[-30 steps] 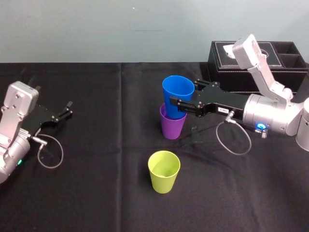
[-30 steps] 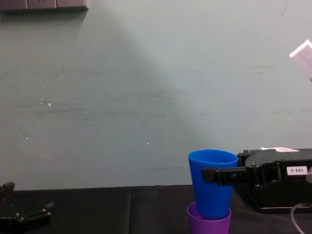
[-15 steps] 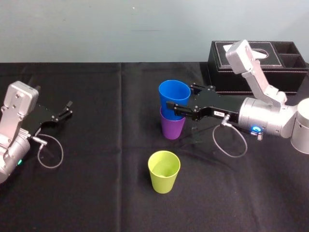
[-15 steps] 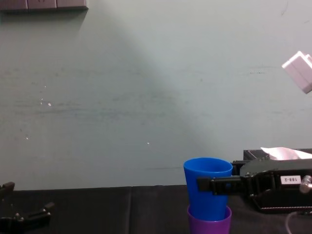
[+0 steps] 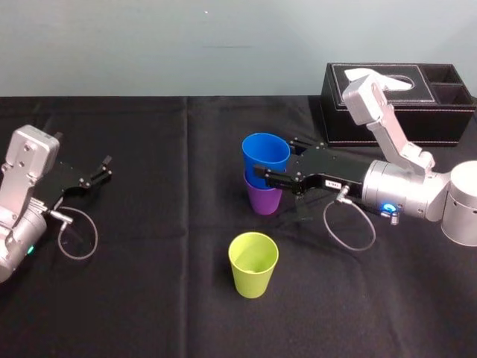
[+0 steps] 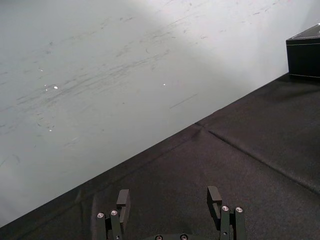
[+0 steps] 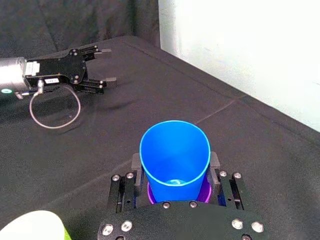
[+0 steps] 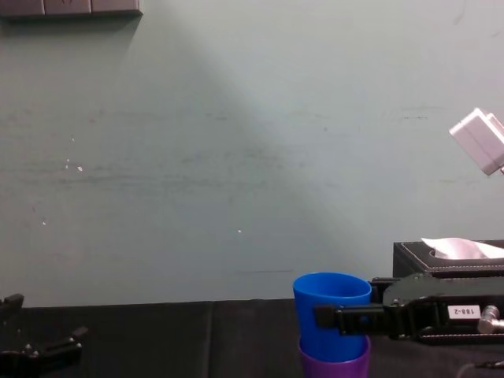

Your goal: Stack the three plastic cups sequentially using one hand.

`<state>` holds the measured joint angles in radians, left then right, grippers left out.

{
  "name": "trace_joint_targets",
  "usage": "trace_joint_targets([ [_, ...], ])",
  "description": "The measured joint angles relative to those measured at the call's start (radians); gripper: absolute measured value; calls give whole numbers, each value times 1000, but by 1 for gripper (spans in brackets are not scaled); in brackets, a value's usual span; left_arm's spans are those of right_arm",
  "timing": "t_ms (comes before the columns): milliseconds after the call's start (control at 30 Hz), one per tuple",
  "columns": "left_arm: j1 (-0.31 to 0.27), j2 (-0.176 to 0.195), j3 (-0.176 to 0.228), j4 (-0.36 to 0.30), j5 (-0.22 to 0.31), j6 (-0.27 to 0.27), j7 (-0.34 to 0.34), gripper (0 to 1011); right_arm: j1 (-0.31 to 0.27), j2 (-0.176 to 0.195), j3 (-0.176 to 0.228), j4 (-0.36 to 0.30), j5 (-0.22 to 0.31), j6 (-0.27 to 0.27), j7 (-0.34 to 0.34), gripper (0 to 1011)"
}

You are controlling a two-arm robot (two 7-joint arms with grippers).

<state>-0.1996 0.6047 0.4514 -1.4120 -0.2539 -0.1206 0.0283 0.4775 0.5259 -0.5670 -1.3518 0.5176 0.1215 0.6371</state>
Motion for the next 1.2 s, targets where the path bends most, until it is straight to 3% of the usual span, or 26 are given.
trace_joint_targets([
  [567,0,0,0,0,0,0,0,1011,1,1,1,-2,0,2,0,728],
  [933,0,0,0,0,0,0,0,1011,2,2,1,-3,0,3,-1,987],
  [1200,0,0,0,0,0,0,0,1011,2,2,1,-3,1,3,-1,1003],
])
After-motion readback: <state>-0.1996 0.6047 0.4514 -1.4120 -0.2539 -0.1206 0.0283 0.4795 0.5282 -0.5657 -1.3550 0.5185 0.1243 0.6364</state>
